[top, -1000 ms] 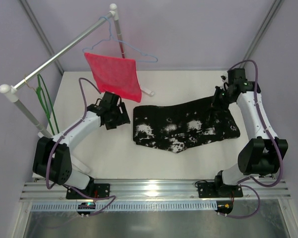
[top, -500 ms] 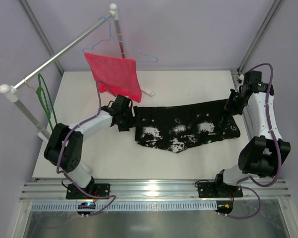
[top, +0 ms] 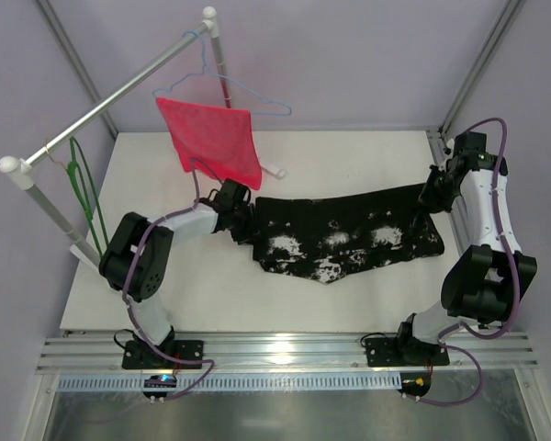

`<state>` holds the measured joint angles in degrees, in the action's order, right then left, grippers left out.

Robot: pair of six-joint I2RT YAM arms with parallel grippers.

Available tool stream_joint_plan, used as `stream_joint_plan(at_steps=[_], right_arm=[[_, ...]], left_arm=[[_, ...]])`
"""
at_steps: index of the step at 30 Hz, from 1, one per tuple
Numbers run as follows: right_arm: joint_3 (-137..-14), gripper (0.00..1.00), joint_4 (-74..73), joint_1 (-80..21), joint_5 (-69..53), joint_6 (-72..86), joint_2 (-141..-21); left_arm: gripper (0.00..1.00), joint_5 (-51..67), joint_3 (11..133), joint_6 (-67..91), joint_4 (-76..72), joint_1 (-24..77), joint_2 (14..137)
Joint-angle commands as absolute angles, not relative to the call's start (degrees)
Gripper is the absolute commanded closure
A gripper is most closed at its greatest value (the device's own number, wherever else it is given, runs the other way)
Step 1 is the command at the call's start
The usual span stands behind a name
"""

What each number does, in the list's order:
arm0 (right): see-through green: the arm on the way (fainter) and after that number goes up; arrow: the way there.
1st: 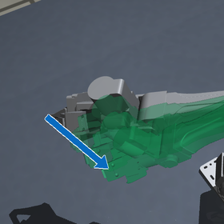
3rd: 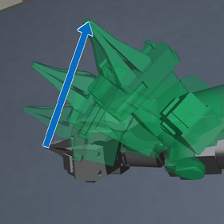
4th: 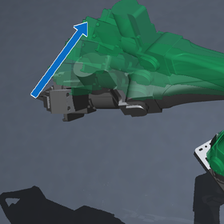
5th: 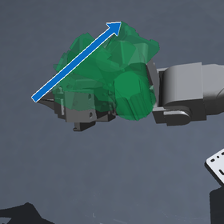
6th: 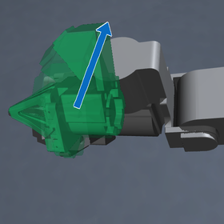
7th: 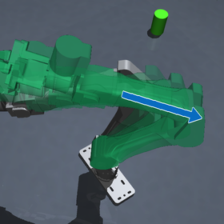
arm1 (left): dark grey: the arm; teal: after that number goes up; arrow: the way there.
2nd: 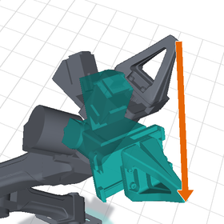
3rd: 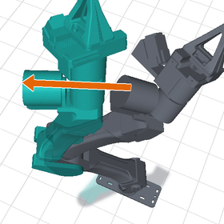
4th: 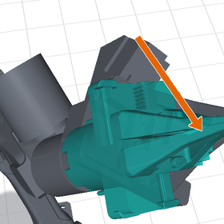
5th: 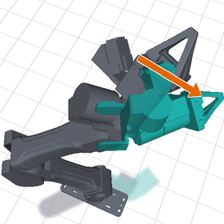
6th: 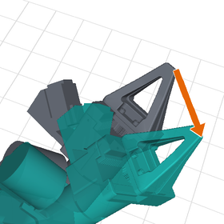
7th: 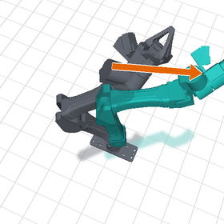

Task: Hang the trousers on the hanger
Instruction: Fold the trousers

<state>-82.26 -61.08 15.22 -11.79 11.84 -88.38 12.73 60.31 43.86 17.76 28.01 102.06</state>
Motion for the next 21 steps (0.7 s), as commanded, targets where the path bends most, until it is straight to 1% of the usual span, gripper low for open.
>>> stream_joint_plan(at_steps=[1,3,6,9,10,14,17,18,20,21], right_arm=[[-82.8,0.96,-58.5,15.5,-9.5,11.3,-88.2],[-82.9,0.96,-58.4,15.5,-10.2,11.3,-88.5],[-81.0,0.96,-56.4,15.3,-13.7,11.9,-88.3],[-78.6,0.96,-53.7,14.9,-17.5,12.9,-88.3],[-78.1,0.96,-53.2,13.5,-17.2,13.5,-88.2],[-76.6,0.96,-50.5,7.8,-15.9,14.6,-89.5],[-78.8,0.96,-51.4,6.2,-13.5,14.7,-92.4],[-79.6,0.96,-51.8,6.2,-13.1,14.4,-92.9],[-81.4,0.96,-53.6,6.2,-11.5,13.8,-93.6],[-83.0,0.96,-54.1,6.2,-11.3,13.5,-93.7]], left_arm=[[0.75,17.7,62.9,44.8,16.0,28.2,104.7],[0.99,16.9,64.7,44.1,19.8,28.2,106.3],[1.00,5.8,65.7,42.4,28.2,27.6,105.1],[0.99,1.2,65.5,40.4,34.0,25.2,103.0],[0.99,-2.2,65.2,40.0,35.4,24.5,102.3],[1.00,-7.0,62.9,38.9,38.3,20.2,98.7],[0.99,-7.6,62.8,38.5,40.1,18.3,98.0],[0.98,-7.9,63.1,38.7,40.7,18.3,97.7],[0.86,-7.9,63.3,38.8,41.2,18.3,97.1],[0.67,-8.2,63.3,39.0,41.2,18.3,96.7]])
